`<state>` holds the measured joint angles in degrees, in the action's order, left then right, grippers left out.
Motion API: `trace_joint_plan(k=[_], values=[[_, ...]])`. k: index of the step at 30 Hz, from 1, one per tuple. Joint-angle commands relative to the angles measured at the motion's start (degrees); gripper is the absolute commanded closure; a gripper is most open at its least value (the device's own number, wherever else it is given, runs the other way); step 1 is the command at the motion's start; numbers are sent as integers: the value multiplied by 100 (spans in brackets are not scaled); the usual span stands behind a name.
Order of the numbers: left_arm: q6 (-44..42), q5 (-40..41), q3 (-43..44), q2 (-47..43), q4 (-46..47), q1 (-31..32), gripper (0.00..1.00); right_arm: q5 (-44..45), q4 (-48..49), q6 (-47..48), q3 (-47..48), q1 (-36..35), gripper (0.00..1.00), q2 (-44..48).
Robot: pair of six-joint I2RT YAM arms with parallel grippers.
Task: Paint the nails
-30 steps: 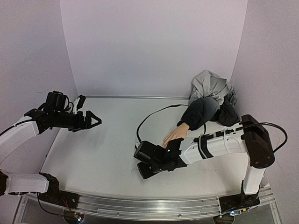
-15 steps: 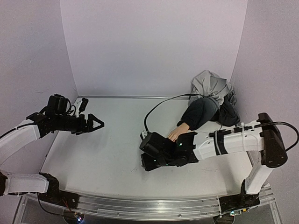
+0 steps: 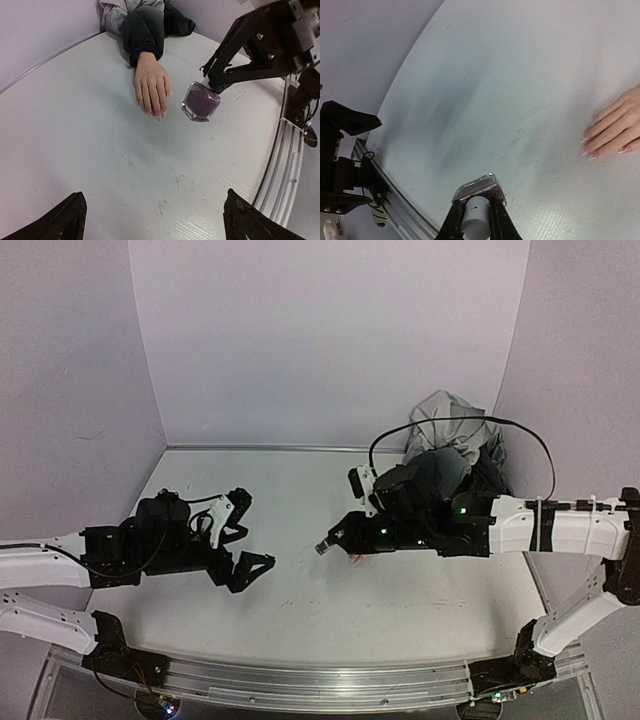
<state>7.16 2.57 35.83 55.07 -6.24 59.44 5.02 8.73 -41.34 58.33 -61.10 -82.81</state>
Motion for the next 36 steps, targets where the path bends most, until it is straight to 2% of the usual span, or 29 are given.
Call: trace_joint_plan(k=[1, 6, 10, 21, 25, 36], values=[[-1071, 1075, -26, 490, 1058, 521, 7, -1028, 474, -16, 254, -56, 100, 98], [-1713, 1615, 207, 1153, 1386, 1130, 18, -1191, 621, -139, 328, -133, 100, -19], [-1806, 1645, 444, 1615, 1504, 1302, 19, -1239, 708, -150, 390, -183, 100, -113], [-1599, 1845, 600, 1868, 1781, 1325, 31, -1309, 700, -127, 477, -260, 100, -326], [-1632, 1722, 621, 1885, 1785, 1325, 42, -1298, 707, -132, 512, -283, 100, -383], [-1679, 1638, 618, 1941, 1775, 1325, 63, -1293, 709, -112, 574, -312, 100, -416]])
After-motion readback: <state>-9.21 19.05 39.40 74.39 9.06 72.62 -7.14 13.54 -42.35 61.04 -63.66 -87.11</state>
